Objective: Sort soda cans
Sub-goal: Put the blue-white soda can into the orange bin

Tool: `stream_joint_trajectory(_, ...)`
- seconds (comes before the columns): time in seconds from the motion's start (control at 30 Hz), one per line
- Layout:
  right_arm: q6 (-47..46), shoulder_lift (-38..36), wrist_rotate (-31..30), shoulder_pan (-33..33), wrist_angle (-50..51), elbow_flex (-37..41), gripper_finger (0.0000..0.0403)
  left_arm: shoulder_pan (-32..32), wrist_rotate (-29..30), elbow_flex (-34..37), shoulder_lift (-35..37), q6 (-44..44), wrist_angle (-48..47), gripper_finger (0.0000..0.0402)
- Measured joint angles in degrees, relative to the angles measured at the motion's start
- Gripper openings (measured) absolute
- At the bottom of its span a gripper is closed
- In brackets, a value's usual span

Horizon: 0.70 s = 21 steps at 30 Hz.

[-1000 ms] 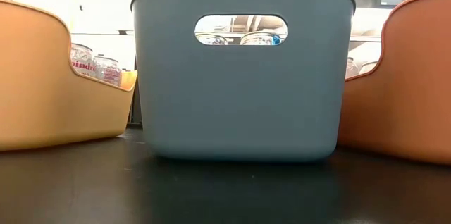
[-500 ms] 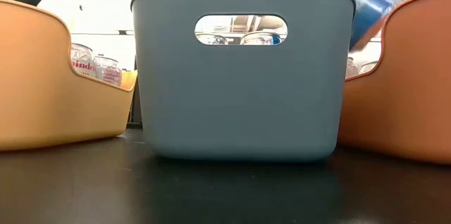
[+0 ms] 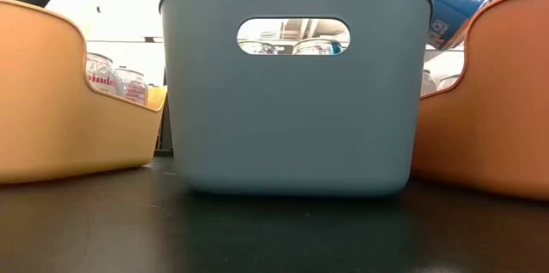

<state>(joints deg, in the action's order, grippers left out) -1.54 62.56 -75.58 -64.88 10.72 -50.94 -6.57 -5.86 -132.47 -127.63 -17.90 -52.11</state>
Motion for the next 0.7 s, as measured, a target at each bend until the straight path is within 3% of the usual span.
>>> stream_joint_trajectory(0.17, -1.8, 2.1, 2.2, 4.2, 0.0, 0.0, 0.0055, 0.0, 0.2, 0.0, 0.0, -1.6, -1.5, 0.0294)
stream_joint_trajectory(0.27, -4.3, 2.7, 3.7, 6.0, -0.2, 0.0, 0.0113, -0.1, 1.3, 0.0, 0.0, -1.8, -2.0, 0.0294)
stream_joint_trajectory(0.5, -10.5, 7.5, 7.3, 6.9, 0.1, 0.0, 0.0290, -0.2, 2.1, 0.0, 0.0, -2.9, -2.6, 0.0294)
stream_joint_trajectory(0.6, -10.8, 9.9, 7.4, 8.7, 0.0, 0.0, 0.0336, -0.2, 2.0, 0.0, 0.0, -2.2, -2.9, 0.0294)
stream_joint_trajectory(0.7, -14.2, 10.6, 8.8, 11.8, 0.9, 0.0, 0.0354, -0.2, 2.0, 0.0, 0.0, -1.6, -2.9, 0.0294)
